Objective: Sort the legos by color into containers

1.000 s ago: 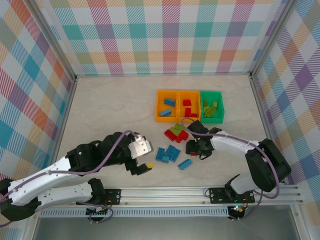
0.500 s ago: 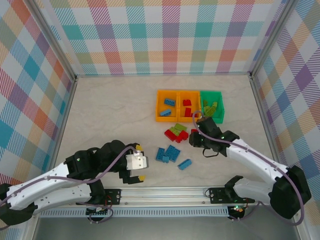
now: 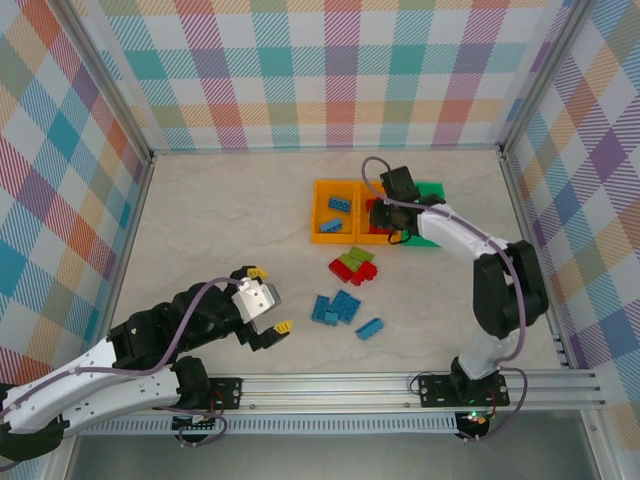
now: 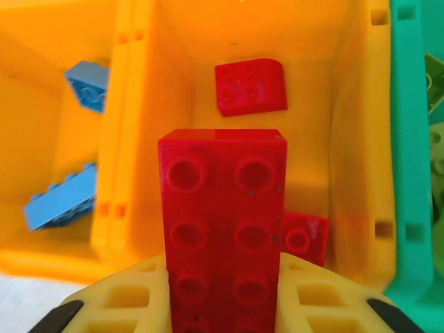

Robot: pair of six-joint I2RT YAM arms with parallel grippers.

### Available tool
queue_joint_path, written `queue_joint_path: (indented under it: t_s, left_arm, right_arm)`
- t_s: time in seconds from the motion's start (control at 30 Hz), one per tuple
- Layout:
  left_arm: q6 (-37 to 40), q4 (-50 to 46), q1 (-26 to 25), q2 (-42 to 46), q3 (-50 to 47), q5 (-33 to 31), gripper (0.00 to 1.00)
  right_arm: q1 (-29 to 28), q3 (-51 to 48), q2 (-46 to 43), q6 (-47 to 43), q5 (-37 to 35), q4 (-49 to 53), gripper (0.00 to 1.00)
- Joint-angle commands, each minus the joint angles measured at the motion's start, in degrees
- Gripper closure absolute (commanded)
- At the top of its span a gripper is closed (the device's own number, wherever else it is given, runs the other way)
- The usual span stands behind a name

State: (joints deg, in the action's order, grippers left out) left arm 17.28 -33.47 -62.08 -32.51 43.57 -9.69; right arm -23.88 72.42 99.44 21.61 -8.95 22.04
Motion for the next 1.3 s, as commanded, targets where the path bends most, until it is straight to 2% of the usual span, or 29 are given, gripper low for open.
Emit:
queue_joint_path:
  t_s: [0.0,0.13,0.27,0.37,0.53,0.7,0.83,0.93,1.03,1.17,1.27]
  left_arm:
    - [-4.5,1.4,1.0,-0.6,0.7,-6.8,0.00]
    - [-5.9,1.0,1.7,-1.5,1.3,-7.8,0.00]
    - [-7.6,0.1,2.1,-3.1,1.7,-9.6,0.00]
    - [-12.4,-2.3,2.6,-5.9,4.0,-12.6,0.00]
    - [-23.2,-4.3,4.0,-12.4,8.6,-14.8,0.00]
    - [-37.4,0.7,4.8,-20.7,10.4,-10.1,0.00]
    - [-41.2,4.7,7.7,-28.8,12.3,-3.6,0.00]
    - [-41.2,6.5,10.3,-34.6,13.9,3.0,0.00]
    - [-37.9,9.5,10.6,-38.1,13.9,6.9,0.00]
    - [-34.0,12.3,10.4,-37.2,11.3,8.9,0.00]
    - [-32.1,12.5,10.0,-34.0,9.0,9.5,0.00]
  right_arm:
    - [1.3,4.6,2.9,-2.0,0.9,0.6,0.65]
    - [1.3,9.6,5.5,-2.1,2.0,3.9,0.48]
    - [1.3,9.4,2.8,-1.5,2.8,4.4,0.44]
    - [1.2,7.0,-2.2,-1.0,6.6,4.8,0.42]
    - [-0.5,-5.0,-16.8,-0.1,15.9,3.6,0.35]
    - [-5.8,-15.1,-29.7,1.8,16.7,10.1,0.27]
    - [-9.3,-21.9,-35.3,6.5,15.6,15.2,0.25]
    - [-10.9,-26.2,-35.8,7.9,16.2,14.1,0.24]
    - [-10.9,-27.2,-32.4,8.1,15.5,12.3,0.23]
    - [-10.8,-25.4,-25.4,9.8,10.3,7.3,0.22]
    - [-10.7,-25.2,-21.1,16.9,6.8,0.3,0.25]
